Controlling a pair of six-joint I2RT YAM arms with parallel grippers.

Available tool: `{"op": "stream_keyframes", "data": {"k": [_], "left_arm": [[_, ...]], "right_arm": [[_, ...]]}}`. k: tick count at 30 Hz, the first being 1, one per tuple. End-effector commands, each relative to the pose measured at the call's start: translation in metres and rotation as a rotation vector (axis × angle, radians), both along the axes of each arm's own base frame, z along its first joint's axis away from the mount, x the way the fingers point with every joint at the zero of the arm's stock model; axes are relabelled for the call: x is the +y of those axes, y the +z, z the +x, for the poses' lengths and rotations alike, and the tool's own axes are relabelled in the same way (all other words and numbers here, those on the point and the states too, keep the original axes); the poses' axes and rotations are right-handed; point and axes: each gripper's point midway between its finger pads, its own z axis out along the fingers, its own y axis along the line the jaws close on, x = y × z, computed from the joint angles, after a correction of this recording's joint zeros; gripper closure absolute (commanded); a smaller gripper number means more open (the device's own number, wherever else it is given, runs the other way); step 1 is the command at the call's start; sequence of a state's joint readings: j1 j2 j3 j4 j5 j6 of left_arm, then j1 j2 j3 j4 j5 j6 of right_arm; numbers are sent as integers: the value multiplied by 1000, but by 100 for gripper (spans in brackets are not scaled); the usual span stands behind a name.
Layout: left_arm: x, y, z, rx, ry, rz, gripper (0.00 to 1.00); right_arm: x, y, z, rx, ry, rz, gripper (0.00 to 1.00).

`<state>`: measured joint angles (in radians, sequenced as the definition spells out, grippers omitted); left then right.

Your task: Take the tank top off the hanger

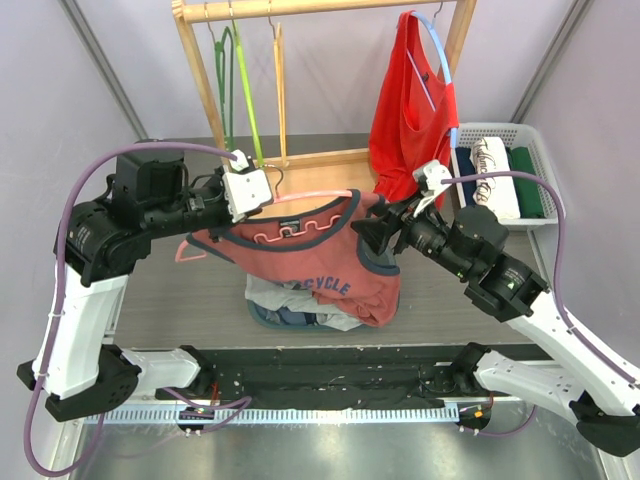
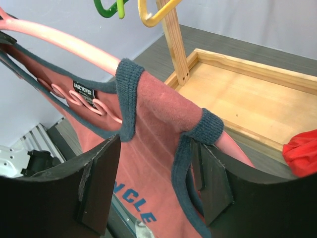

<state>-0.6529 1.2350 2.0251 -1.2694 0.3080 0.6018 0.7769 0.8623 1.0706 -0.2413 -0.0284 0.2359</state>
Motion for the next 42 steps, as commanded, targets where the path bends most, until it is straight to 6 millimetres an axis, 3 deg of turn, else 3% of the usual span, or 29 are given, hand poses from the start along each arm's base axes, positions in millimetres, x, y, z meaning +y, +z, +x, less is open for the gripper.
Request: {"op": "stream_keyframes", "data": {"k": [1, 4, 7, 8, 10, 11, 12, 18, 23, 25, 26, 28, 36, 42], "left_arm": [[-2, 27, -9, -69, -34, -78, 100], [-2, 25, -9, -64, -35, -75, 100], [-2, 26, -9, -66, -37, -76, 100], [-2, 26, -10, -64, -38, -77, 100], [-2, 25, -9, -64, -37, -77, 100], [-2, 24, -9, -62, -36, -73, 100], [-1, 24, -8, -63, -33, -72, 100], [2, 13, -1, -65, -4, -33, 100], [6, -1, 6, -59, 18, 8, 100], [8, -7, 9, -60, 30, 29, 100], [8, -7, 9, -58, 32, 30, 100], [9, -5, 8, -65, 32, 26, 100], [13, 14, 2, -81, 32, -26, 100], [20, 28, -4, -107, 40, -57, 100]], "right_arm": [[1, 26, 4, -31, -23, 124, 34], [-3, 27, 7, -26, -56, 143, 34], [-2, 29, 5, -29, -48, 174, 49], [0, 28, 5, -27, -42, 178, 62], [6, 28, 1, -22, -1, 178, 77], [8, 29, -1, -19, 12, 176, 95], [10, 33, -3, -20, 29, 173, 99], [0, 43, -14, -26, 37, 175, 98], [-23, 79, -29, -103, 7, 238, 99], [-29, 81, -29, -111, -13, 236, 99], [-39, 80, -19, -111, -93, 238, 99], [-45, 71, -11, -101, -150, 220, 99], [-59, 2, 34, 13, -383, 16, 99], [-72, -24, 44, 71, -439, -53, 99]]}}
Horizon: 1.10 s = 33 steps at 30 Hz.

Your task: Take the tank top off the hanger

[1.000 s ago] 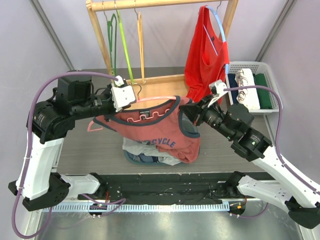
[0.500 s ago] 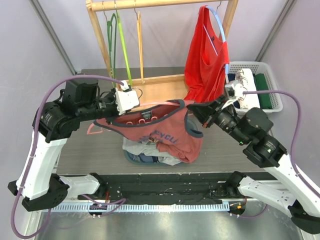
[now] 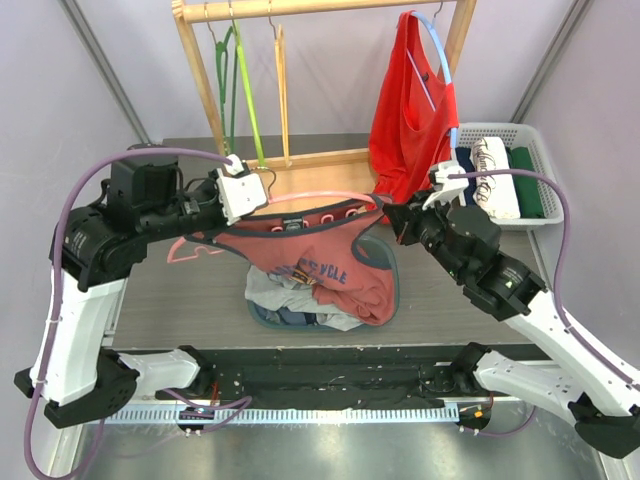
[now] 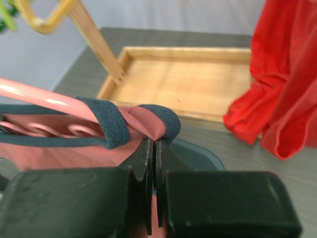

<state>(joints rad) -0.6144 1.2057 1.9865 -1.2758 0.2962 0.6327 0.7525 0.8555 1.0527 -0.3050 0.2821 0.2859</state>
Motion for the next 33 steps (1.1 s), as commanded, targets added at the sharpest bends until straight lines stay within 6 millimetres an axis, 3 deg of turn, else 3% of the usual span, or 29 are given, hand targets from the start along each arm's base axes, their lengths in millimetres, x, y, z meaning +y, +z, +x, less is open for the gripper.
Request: {"op": "stream_keyframes", "data": {"k": [1, 7, 13, 16, 18, 19, 22, 23, 24, 26, 29, 31, 32, 33], "left_arm": [[8, 35, -8, -98, 6, -83, 100], [18, 35, -8, -126, 35, -65, 100], [18, 38, -9, -132, 28, -73, 100], [12, 38, -10, -115, 7, -91, 100], [8, 38, -10, -104, 0, -101, 100], [8, 39, -8, -104, 4, -102, 100], [5, 43, -5, -102, 5, -118, 100], [4, 44, -3, -101, 11, -124, 100], [4, 48, -2, -107, 18, -135, 100], [4, 51, -2, -112, 19, -142, 100], [0, 52, -3, -102, 7, -152, 100], [0, 52, -4, -98, 4, -155, 100], [0, 52, -5, -96, -1, -159, 100], [0, 53, -6, -93, -3, -161, 100]], "right_arm": [[-29, -5, 9, 15, -113, -28, 99], [-43, -23, 10, 70, -126, -46, 99], [-15, -43, -2, 125, 53, -78, 99], [11, -33, -23, 102, 253, -63, 98], [22, -21, -39, 84, 372, -77, 89], [22, -18, -42, 79, 393, -88, 75], [11, -6, -48, 50, 380, -133, 64], [7, -10, -49, 61, 370, -146, 66], [-1, -9, -44, 55, 314, -153, 84], [-4, -15, -45, 58, 298, -146, 96], [-6, -30, -39, 96, 261, -145, 98], [-9, -34, -36, 101, 235, -148, 79], [-10, -33, -35, 92, 225, -144, 48], [-12, -32, -33, 83, 209, -142, 37]]}}
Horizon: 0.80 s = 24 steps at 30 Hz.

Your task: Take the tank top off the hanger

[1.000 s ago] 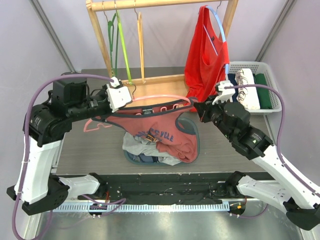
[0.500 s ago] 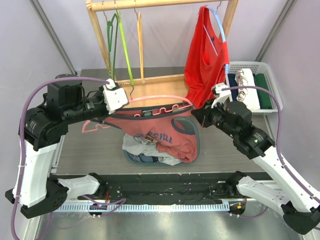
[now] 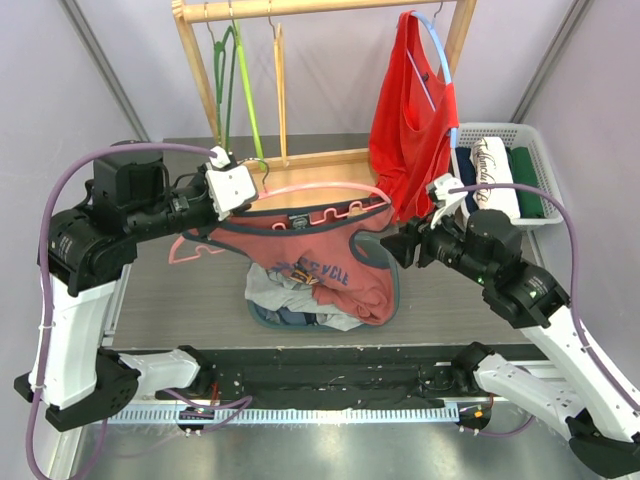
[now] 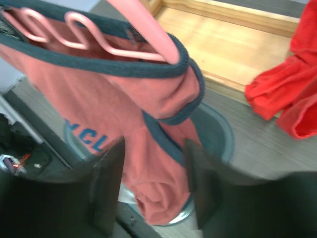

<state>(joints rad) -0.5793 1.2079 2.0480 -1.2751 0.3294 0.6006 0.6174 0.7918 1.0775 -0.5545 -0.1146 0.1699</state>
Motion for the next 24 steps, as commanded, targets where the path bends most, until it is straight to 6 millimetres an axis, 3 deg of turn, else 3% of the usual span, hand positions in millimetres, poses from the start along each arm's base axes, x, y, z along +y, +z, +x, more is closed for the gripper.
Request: {"op": "stream_keyframes", "data": {"k": [1, 2, 5, 10, 13, 16, 18, 21, 22, 23, 24], "left_arm": [[-3, 32, -5, -77, -21, -98, 100], [-4, 31, -5, -72, -24, -96, 100], [-3, 31, -6, -72, -25, -97, 100], [-3, 32, -9, -71, -31, -103, 100], [-4, 30, -9, -63, -35, -102, 100], [-3, 30, -10, -62, -34, -103, 100], [-2, 28, -12, -62, -34, -98, 100], [0, 25, -12, -62, -29, -90, 100], [0, 23, -11, -57, -29, -85, 100], [1, 23, -12, -60, -29, -85, 100], [1, 22, -12, -58, -31, -81, 100]], "right_arm": [[-15, 3, 13, -52, -106, 6, 28], [-16, 6, 12, -63, -113, 22, 13], [-12, 17, 10, -107, -110, 128, 4], [-2, 14, 15, -114, -114, 257, 7], [6, 30, 20, -158, -99, 357, 12], [12, 38, 25, -164, -95, 409, 22], [17, 38, 27, -148, -87, 420, 36], [19, 39, 27, -141, -80, 433, 69], [18, 38, 27, -137, -85, 435, 89], [15, 38, 26, -137, -96, 438, 99], [13, 36, 27, -136, -109, 435, 99]]}}
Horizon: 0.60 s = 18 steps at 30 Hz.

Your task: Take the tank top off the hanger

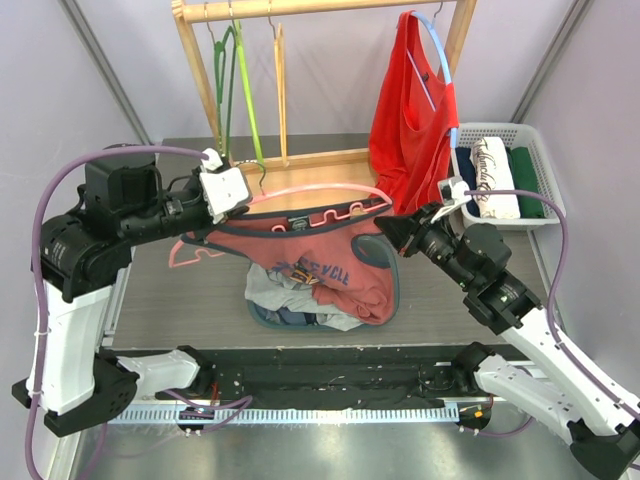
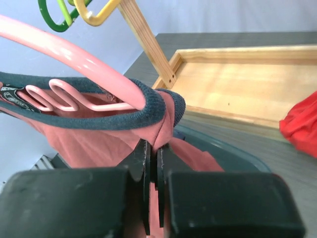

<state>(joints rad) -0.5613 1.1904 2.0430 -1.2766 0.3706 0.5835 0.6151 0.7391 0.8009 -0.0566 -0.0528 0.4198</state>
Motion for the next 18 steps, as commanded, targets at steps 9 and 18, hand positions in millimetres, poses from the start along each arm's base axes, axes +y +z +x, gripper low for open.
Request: {"op": "stream_keyframes", "data": {"k": [9, 18], "left_arm": [[2, 18, -6, -75, -16, -43, 100], [3, 25, -10, -95, -25, -51, 100]], "right_arm": [[-51, -5, 5, 4, -232, 6, 99], [-51, -39, 19, 116, -214, -76, 99]]}}
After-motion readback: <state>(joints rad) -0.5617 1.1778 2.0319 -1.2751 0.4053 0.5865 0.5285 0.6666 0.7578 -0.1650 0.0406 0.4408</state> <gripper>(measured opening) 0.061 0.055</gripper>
